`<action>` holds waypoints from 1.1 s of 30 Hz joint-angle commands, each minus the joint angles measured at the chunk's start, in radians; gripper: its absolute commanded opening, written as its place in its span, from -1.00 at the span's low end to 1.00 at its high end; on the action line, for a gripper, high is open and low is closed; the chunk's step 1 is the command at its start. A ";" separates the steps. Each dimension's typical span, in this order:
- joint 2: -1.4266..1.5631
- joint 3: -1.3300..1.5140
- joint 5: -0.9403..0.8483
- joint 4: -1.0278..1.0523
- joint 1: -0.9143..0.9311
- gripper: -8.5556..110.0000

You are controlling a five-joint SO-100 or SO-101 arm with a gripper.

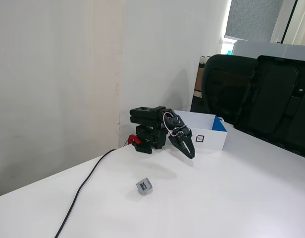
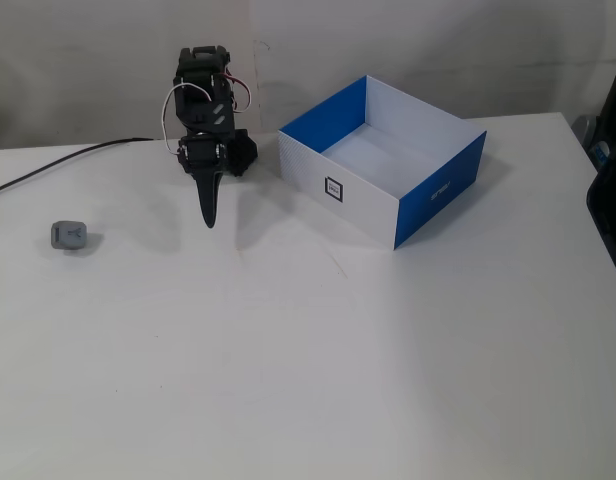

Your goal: Grasp the gray block and put it in the box.

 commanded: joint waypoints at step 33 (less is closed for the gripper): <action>0.017 -0.190 0.336 0.195 -0.216 -0.85</action>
